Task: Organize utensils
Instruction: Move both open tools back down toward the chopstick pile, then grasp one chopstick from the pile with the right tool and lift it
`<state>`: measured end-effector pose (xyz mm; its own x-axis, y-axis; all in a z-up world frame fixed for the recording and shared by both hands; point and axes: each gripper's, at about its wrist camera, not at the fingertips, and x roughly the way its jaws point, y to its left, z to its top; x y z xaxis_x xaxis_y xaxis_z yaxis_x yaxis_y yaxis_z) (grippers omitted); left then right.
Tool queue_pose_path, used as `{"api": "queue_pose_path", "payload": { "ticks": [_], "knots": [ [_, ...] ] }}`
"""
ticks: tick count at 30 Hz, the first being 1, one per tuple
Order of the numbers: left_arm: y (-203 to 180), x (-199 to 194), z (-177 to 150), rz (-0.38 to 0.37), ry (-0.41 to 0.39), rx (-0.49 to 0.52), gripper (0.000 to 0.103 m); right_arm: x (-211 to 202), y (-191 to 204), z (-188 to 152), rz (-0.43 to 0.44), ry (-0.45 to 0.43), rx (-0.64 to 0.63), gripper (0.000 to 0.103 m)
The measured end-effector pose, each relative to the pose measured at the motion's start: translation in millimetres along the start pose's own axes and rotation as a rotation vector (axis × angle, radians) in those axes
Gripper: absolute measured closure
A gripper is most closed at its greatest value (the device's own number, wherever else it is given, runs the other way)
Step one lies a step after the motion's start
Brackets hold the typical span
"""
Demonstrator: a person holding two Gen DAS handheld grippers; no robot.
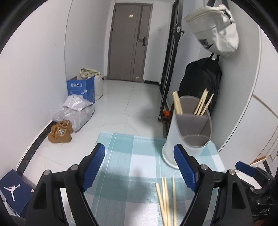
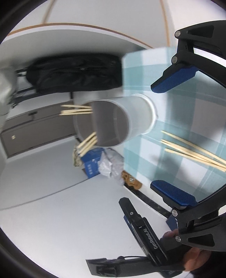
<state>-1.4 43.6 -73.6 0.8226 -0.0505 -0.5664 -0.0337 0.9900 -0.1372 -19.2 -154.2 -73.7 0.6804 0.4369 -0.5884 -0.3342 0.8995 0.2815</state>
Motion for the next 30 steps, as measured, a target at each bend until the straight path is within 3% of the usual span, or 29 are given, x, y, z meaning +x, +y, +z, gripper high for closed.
{"api": "queue_pose_path", "payload": {
  "ticks": [6,11,17,26,30],
  "knots": [
    [15.9,7.1,-3.6,0.015,0.044,-0.036,0.025,40.8,3.7,-13.7,-0.003,0.190,0.005,0.038],
    [35.1,12.8,-3.2,0.024,0.090,-0.080,0.025,71.0,9.4,-26.7,-0.023,0.299,-0.001,0.043],
    [53.9,20.7,-4.6,0.037,0.143,-0.142,0.025,102.9,11.1,-32.7,-0.059,0.416,-0.032,0.072],
    [69.6,27.0,-2.5,0.019,0.193,-0.219,0.025,142.0,10.6,-28.5,-0.128,0.544,-0.081,0.074],
    [70.7,26.0,-0.9,0.006,0.198,-0.229,0.025,149.8,14.9,-22.8,-0.159,0.557,-0.093,0.079]
  ]
}}
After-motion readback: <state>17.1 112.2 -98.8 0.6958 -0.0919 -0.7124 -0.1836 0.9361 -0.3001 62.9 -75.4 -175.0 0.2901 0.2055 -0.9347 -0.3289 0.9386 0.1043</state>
